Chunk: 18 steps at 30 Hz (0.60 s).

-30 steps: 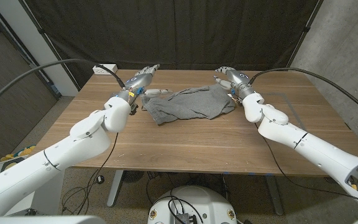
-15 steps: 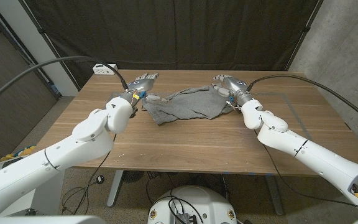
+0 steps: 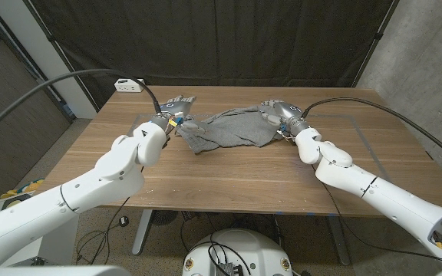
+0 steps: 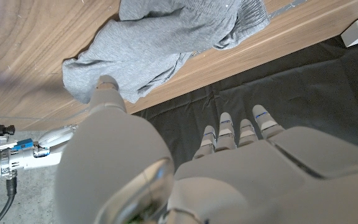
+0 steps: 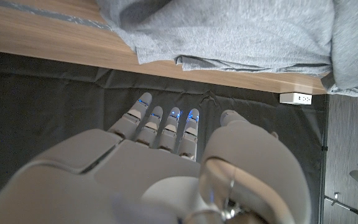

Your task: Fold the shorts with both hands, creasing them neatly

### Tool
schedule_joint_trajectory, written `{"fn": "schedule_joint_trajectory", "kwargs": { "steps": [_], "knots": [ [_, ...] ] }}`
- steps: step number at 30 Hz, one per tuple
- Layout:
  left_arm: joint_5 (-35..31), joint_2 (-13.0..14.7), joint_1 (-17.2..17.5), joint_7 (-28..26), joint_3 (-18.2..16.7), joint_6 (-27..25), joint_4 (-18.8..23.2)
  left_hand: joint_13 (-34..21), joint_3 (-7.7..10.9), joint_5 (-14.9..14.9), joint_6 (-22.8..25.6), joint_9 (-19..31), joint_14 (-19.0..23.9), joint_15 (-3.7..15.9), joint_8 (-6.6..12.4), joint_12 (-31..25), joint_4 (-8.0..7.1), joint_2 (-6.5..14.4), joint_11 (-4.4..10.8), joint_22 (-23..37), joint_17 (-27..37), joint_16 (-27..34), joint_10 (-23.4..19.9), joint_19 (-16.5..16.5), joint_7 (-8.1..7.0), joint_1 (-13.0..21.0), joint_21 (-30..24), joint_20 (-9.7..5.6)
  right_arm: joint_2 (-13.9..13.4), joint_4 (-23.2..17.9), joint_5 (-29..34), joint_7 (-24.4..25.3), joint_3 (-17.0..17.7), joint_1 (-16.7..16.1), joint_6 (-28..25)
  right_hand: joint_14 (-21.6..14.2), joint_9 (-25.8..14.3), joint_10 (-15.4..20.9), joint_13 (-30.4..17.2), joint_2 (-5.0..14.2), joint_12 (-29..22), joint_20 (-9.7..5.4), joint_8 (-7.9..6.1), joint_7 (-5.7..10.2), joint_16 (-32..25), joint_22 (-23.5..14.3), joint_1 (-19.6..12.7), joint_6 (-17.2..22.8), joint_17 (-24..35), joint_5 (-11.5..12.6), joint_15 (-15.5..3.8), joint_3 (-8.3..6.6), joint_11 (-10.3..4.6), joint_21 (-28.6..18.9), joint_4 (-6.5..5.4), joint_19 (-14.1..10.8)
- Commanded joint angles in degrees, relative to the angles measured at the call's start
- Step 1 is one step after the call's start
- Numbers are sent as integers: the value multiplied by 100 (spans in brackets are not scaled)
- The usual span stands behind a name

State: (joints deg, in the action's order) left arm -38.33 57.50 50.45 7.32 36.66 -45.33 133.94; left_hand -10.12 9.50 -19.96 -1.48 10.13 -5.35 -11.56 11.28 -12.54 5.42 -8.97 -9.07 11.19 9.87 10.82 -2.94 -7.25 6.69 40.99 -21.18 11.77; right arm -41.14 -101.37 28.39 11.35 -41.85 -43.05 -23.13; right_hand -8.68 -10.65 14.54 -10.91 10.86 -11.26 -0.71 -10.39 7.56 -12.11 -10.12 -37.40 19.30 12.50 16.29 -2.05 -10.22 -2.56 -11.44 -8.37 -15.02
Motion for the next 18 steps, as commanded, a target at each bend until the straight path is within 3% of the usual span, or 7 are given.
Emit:
{"fn": "schedule_joint_trajectory", "kwargs": {
  "steps": [1, 18],
  "knots": [
    [-499, -74, -67, 385, 195, -87, -40, -21, -51, -70, 40, 9, 1, 12, 42, -26, 6, 3, 38, 0, 5, -15, -7, 48, 249, 58, 16, 35, 40, 47, -71, -118, -56, -57, -155, 7, -7, 43, -18, -9, -46, 40, -18, -6, 30, -14, 21, -7, -7, -18, -386, -55, 1, -3, 15, 2],
    [-1076, -236, 102, 706, 230, -82, -114, -28, -120, -208, 260, 14, 70, 10, 68, -41, 57, 70, 133, -5, 4, -7, -171, 183, 233, 219, 17, 30, 113, 245, -156, -91, -190, -57, -141, -6, -4, 69, -13, -17, -41, 58, -50, -58, 48, -9, -23, 60, -56, -48, -386, -150, -6, -4, 78, 6]
  ]
}}
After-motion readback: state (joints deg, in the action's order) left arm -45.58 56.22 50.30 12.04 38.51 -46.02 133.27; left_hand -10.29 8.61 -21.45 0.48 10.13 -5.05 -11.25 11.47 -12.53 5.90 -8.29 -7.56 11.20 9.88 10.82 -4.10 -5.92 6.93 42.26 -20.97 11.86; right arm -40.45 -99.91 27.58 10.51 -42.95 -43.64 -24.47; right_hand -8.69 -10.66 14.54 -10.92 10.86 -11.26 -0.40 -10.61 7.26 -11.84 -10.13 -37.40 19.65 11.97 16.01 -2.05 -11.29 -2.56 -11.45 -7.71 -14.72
